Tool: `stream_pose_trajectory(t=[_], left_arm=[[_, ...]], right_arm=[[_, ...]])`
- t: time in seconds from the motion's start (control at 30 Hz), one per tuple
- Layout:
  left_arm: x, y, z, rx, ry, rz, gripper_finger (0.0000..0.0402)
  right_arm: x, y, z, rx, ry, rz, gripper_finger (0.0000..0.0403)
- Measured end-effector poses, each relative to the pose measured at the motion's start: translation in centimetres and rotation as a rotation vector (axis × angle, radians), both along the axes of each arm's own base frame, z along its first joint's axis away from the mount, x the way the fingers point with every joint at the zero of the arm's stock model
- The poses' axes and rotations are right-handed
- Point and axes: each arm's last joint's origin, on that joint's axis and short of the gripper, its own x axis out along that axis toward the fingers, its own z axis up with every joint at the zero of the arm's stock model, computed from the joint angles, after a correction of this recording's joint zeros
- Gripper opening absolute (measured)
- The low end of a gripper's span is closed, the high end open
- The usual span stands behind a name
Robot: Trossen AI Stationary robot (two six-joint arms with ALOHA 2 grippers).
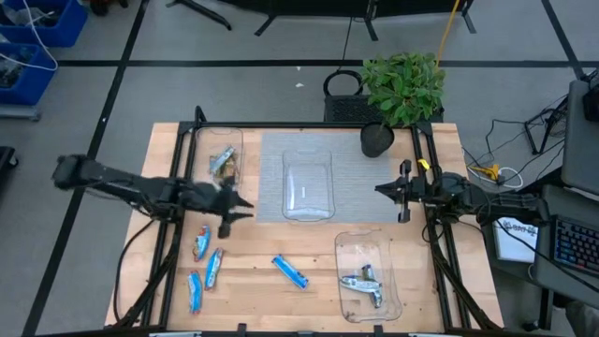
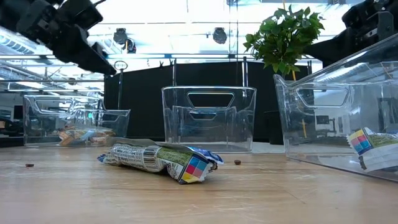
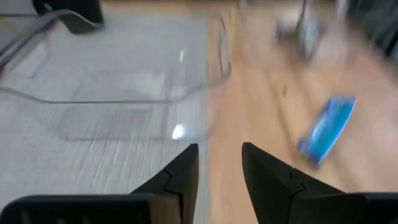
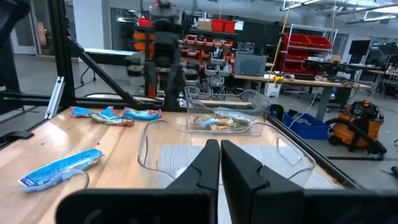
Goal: Pick and place Granola Bars by type
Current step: Put the blue granola bar into the bottom right transparent bin
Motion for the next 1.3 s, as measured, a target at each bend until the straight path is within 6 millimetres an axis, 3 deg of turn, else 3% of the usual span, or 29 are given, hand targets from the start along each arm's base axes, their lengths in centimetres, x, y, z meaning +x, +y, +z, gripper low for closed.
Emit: stream_pose_trajectory(t=[0.17, 0.3, 0.57, 0.8, 1.03, 1.3], left_arm=[[4.2, -3.4, 1.3, 0.216, 0.273, -0.11, 0.0127], [7.7, -6.6, 1.4, 0.308, 0.385, -0.211, 0.0127], [12.2, -11.7, -0.9, 0.458, 0.488, -0.437, 0.0127], [14.0, -12.9, -2.0, 0.497, 0.504, -0.507, 0.0127], [14.6, -13.3, -4.2, 0.449, 0.563, -0.564, 0.0127], [15.1, -13.4, -4.3, 0.47, 0.522, -0.547, 0.0127]], right_arm=[[0.0, 0.0, -0.1, 0.014, 0.008, 0.0, 0.0006], [0.0, 0.0, -0.1, 0.04, 0.011, 0.001, 0.0007], [0.0, 0.0, -0.1, 0.054, 0.008, 0.004, 0.0008], [0.0, 0.0, -0.1, 0.079, 0.006, 0.006, 0.0007], [0.0, 0.0, -0.1, 0.087, 0.005, 0.006, 0.0007], [0.0, 0.0, -0.1, 0.094, -0.003, 0.007, 0.0011]])
